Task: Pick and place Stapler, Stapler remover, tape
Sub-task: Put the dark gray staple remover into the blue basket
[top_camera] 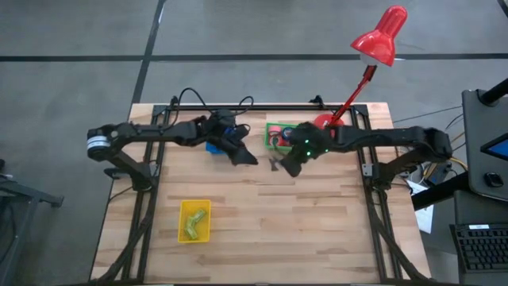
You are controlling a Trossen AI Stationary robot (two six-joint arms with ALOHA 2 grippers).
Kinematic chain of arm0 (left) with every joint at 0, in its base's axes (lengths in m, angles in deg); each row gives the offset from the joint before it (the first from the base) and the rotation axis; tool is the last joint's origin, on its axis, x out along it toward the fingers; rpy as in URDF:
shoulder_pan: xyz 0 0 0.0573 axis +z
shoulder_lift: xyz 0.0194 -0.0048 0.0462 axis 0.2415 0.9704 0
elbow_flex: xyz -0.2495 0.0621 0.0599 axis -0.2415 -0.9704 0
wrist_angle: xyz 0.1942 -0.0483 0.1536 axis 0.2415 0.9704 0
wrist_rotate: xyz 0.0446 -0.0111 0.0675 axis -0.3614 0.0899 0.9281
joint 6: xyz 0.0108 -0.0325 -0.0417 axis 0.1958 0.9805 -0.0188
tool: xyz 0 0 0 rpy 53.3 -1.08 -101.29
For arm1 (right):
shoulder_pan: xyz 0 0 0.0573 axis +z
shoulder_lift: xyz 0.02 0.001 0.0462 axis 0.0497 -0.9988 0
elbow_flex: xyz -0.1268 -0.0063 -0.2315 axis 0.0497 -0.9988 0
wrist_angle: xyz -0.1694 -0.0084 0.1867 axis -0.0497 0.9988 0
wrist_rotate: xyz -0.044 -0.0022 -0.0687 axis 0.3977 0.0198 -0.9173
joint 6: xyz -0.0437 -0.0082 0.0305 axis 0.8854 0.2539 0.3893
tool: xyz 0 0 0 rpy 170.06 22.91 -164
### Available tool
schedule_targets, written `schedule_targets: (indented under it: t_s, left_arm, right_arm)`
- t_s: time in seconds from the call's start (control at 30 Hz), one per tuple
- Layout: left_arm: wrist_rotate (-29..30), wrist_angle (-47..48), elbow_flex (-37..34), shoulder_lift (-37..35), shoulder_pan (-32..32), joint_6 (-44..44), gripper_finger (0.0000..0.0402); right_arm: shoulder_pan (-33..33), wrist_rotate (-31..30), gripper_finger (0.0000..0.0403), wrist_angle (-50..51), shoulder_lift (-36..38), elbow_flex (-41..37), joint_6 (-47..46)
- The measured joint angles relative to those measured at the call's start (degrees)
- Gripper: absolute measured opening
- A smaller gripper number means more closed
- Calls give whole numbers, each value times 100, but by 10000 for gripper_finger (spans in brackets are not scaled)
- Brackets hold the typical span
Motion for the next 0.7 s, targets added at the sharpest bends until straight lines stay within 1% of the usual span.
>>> schedule_targets:
  t_s: [0.07,0.17,0.3,0.43,0.6,0.7]
  left_arm:
    - [-100,-219,0,-44,-40,-203,142]
    - [-73,-524,0,-60,-41,-349,142]
    - [-56,-1106,0,-60,-54,-440,142]
    - [-52,-1553,0,-60,-101,-655,142]
    - [-49,-1565,0,-60,-158,-712,142]
    - [-41,-1595,0,-60,-186,-707,142]
  right_arm:
    - [-3,-68,8,-26,171,150,300]
    - [0,-73,8,-100,328,394,807]
    - [12,-75,8,-128,378,726,1161]
    - [11,-187,8,-114,323,1021,1271]
    - [-4,-372,8,-50,262,1151,1297]
    - [-4,-379,8,-60,262,1151,1295]
